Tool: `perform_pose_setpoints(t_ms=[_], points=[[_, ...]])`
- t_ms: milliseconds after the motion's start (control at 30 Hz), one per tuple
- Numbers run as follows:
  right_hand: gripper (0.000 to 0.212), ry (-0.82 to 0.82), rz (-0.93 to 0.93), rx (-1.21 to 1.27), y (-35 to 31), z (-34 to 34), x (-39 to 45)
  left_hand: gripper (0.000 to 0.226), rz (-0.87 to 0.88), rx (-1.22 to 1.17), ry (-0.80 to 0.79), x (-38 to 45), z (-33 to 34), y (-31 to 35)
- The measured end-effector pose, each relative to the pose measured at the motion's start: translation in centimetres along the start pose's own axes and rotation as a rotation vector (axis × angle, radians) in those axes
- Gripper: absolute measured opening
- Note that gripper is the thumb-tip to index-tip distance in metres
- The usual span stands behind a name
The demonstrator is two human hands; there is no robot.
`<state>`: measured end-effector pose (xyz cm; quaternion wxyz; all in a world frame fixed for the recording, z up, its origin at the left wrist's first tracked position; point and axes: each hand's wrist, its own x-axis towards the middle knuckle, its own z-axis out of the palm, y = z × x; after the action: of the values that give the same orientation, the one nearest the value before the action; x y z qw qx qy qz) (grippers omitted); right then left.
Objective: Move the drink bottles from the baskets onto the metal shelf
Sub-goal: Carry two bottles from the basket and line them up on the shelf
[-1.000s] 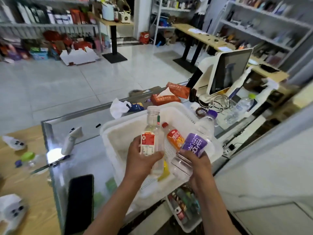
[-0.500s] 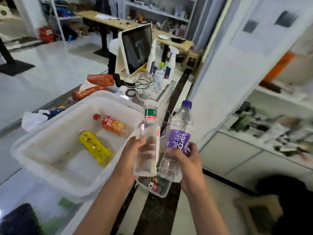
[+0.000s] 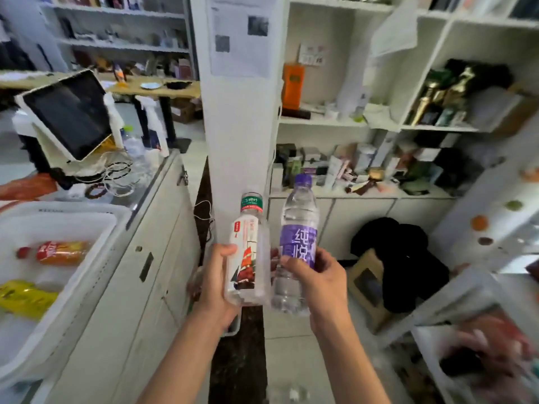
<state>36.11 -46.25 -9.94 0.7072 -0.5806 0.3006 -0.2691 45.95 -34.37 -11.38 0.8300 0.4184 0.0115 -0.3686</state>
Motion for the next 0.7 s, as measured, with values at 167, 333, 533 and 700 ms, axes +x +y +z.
perform_pose_setpoints(t_ms=[167,333,533,700], points=[[0.028,0.208,-0.135,-0.04,-1.2,-6.2,-3.1,0.086,-0.133,0.287,-0.296,-0.9,4.3,-3.7],[0.025,0.456,-0.224,-0.113,-1.5,-10.5,-8.1,0.071,-0.11,0.558,-0.418,-2.5,6.7,-8.7],[0.022,0.724,-0.188,-0.193,-0.9,-14.2,-14.1,0.066,-0.144,0.6,-0.593,-6.3,8.5,-15.4],[0.024,0.821,-0.201,-0.19,-1.4,-17.2,-18.8,0.067,-0.14,0.671,-0.609,-10.0,10.6,-18.3]])
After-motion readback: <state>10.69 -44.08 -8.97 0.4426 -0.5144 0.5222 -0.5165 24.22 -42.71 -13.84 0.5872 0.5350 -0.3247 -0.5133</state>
